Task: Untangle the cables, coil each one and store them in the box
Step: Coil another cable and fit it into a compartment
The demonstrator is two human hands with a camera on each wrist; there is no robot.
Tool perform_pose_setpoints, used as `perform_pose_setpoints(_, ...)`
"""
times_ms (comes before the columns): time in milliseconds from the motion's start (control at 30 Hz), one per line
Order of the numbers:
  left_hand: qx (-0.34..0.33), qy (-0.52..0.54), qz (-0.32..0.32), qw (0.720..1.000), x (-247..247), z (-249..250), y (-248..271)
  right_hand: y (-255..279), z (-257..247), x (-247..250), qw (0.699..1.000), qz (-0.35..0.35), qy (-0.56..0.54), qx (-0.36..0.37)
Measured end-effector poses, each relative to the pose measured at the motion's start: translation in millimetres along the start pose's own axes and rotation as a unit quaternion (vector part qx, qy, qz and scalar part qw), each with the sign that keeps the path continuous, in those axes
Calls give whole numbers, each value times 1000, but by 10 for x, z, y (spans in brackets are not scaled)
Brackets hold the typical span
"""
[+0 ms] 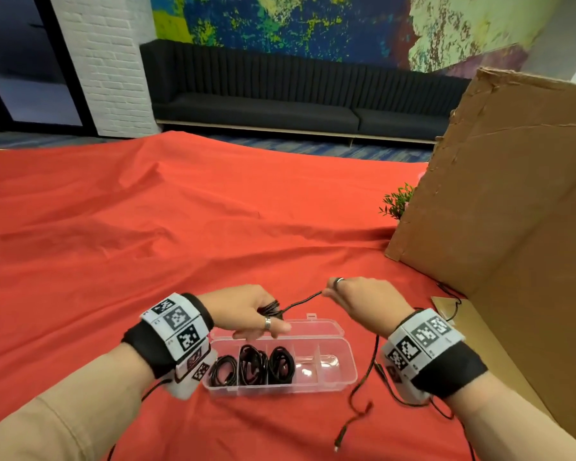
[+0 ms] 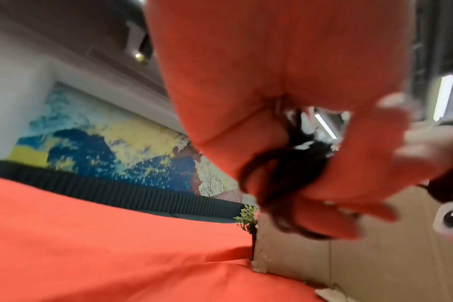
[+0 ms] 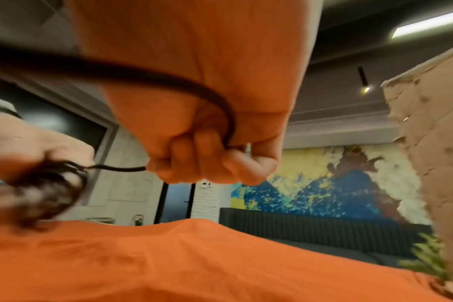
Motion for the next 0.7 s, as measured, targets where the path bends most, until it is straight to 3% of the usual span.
perform_pose_setpoints(67, -37, 135, -53, 989, -42, 90, 31, -36, 84, 0, 999, 20, 15, -24)
perform_pose_setpoints(133, -69, 301, -36, 951, 5, 262, 43, -58, 48, -74, 999, 18, 28, -16)
perform_pose_setpoints(200, -85, 434, 66, 894, 142, 405, -16, -19, -149, -224, 999, -27, 9, 23)
perform_pose_setpoints(267, -100, 475, 171, 858, 261, 437, -104, 65, -396, -374, 994, -79, -57, 56)
perform_pose_setpoints(333, -121, 399, 220, 882, 261, 407, -168, 130, -601, -389, 982, -99, -142, 76)
perform_pose_setpoints(400, -129, 194, 236, 943, 165, 339, -178, 162, -697, -279, 956, -113, -257, 87)
perform_pose_setpoints(433, -135, 64, 236, 960, 126, 314, -152, 161, -693, -197, 940, -118, -308, 83)
perform_pose_setpoints(500, -124, -85, 212, 966, 81, 260, -91, 119, -579, -41, 929, -108, -348, 63)
perform_pose_setpoints(600, -47, -4, 111, 993, 25, 152, -33, 21, -258, 39, 949, -61, -309, 21)
perform_pose_setpoints(700, -34, 122, 13, 992, -37, 143, 1, -48, -59, 22, 989, -25, -142, -11)
Point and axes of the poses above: each hand's wrist, its own y-axis away from the middle knuckle, its own x-axis out of the back of the hand, z = x × y, the point moved 5 cm from there along -y, towards the middle knuckle, and after that the axes turned 12 degrees about z, right-handed, at the moved point
